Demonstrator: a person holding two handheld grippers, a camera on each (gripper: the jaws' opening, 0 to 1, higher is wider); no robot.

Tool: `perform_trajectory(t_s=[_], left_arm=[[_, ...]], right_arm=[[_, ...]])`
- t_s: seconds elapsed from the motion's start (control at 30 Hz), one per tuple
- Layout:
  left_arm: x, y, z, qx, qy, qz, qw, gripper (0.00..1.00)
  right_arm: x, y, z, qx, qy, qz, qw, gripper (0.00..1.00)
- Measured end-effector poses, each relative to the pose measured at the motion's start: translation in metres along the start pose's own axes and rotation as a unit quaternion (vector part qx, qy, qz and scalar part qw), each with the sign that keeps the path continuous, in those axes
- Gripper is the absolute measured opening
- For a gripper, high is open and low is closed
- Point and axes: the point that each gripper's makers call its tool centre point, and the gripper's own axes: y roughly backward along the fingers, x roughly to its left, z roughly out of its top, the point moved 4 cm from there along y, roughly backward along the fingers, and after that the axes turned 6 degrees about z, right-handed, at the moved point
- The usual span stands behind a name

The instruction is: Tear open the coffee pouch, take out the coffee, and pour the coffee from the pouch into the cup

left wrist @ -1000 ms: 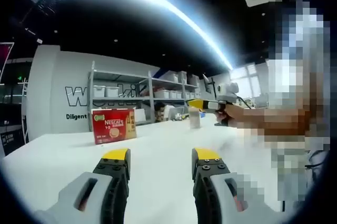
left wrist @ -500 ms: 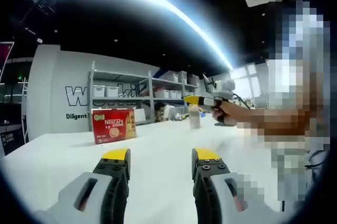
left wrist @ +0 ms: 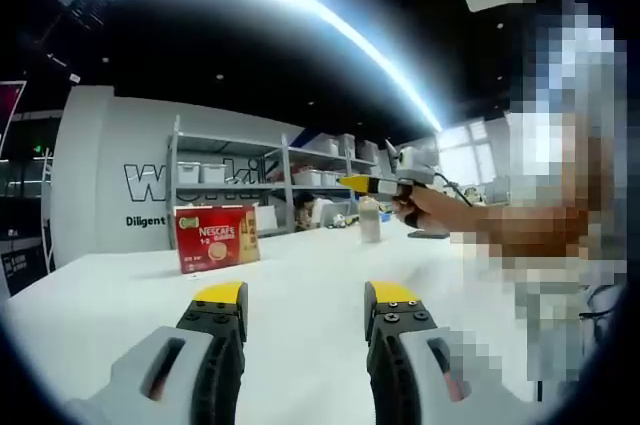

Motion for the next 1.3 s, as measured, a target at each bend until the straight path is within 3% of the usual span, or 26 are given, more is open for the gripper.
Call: perform_trajectory(t_s=[0.7, 1.3], left_arm=[[0.001, -0.001, -0.002, 0.003, -0.004, 0.0, 1.0, 0.49], [-0.001, 0.0, -0.001, 0.002, -0.001, 0.001, 1.0, 0.49]], right_arm=[[-0.009, -0.019, 0.003, 0.005, 0.004, 0.004, 1.0, 0.55], [-0.028, -0.04, -0.002, 0.049, 0.033, 0.001, 0.9982, 0.55]])
